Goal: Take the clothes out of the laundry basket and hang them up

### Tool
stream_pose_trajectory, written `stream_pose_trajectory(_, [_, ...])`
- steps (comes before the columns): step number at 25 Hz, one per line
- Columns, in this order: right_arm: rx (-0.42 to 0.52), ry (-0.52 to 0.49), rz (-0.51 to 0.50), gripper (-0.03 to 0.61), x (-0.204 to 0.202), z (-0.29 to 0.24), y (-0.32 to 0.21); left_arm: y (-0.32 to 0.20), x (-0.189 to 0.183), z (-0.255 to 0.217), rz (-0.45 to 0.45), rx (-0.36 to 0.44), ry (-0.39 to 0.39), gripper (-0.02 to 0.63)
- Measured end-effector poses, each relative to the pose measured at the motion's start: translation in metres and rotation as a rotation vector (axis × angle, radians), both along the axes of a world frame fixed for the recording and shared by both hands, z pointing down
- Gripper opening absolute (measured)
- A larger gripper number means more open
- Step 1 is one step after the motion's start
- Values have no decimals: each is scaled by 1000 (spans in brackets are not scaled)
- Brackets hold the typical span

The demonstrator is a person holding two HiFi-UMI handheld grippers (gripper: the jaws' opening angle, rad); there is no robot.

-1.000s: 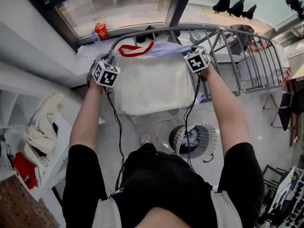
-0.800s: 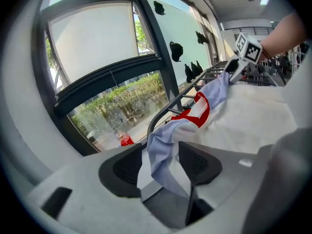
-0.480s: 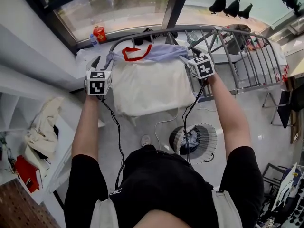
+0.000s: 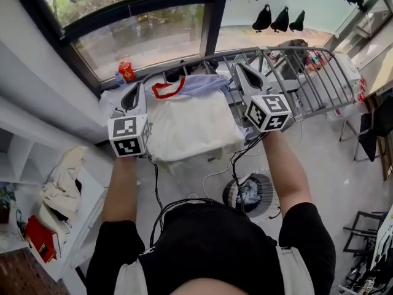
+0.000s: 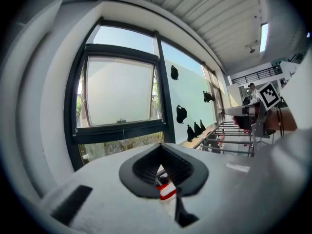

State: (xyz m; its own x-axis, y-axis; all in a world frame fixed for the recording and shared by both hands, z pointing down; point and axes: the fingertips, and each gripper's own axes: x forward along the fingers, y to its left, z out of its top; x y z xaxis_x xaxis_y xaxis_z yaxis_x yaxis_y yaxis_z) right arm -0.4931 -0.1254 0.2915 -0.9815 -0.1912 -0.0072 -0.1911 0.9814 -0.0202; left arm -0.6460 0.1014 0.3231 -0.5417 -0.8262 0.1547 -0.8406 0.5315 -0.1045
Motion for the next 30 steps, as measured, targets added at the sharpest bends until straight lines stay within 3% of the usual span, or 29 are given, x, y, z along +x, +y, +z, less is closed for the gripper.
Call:
stream_pose_trajectory(3, [31,-74,32,12,35,-27,14,-5,44,-18,45,22,-27,6])
stream_pose_trajectory(8, [71,-108,110,12,96,-38,24,-31,111,-52,159,106,-91,6])
stream_pose_trajectory(15, [65,-139,280,12,191,-43,4,-87,194,-72,326,174,-95,6])
stream_pose_trajectory(30, [68,-78,758,12,481,-28,-62,-236,427,-30,727,80,-18,6])
